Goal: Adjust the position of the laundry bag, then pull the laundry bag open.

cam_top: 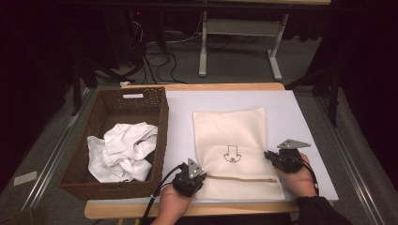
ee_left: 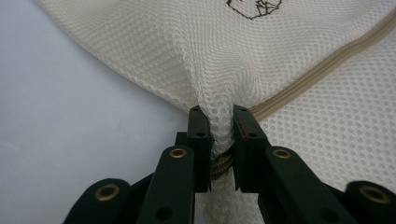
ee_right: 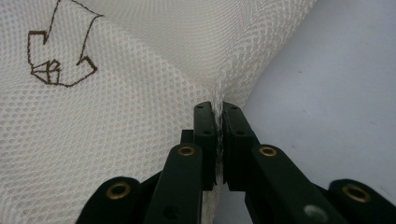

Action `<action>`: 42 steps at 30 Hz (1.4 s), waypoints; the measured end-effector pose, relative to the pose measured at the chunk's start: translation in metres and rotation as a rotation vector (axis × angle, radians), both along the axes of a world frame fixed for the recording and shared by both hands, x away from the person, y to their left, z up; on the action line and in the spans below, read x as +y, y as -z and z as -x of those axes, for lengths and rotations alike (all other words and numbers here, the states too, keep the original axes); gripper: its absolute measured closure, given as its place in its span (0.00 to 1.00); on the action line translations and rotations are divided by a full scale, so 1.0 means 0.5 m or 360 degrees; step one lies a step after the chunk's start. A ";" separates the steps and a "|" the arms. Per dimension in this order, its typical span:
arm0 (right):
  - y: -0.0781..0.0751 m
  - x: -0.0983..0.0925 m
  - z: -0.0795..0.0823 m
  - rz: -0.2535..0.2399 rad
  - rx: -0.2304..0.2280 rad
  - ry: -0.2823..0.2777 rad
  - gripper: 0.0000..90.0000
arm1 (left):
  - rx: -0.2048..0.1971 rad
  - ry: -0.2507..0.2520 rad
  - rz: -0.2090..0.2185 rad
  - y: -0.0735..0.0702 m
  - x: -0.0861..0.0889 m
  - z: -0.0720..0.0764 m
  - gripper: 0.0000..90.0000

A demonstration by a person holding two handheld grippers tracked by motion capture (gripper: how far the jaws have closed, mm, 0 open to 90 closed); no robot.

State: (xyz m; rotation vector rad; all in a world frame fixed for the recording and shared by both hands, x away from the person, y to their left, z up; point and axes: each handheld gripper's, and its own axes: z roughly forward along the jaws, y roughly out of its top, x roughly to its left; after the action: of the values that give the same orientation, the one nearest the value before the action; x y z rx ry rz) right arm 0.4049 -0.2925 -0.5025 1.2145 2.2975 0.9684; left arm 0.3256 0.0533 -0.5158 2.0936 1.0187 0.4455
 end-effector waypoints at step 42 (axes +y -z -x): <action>0.002 -0.011 -0.017 -0.0053 -0.0056 0.0036 0.94 | -0.0136 -0.0201 -0.0168 0.008 -0.014 -0.078 0.86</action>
State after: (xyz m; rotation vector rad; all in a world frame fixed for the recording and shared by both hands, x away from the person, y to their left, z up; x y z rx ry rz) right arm 0.4136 -0.2980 -0.5036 1.2245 2.2446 1.0161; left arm 0.3645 0.0462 -0.5198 2.0908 1.1022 0.6595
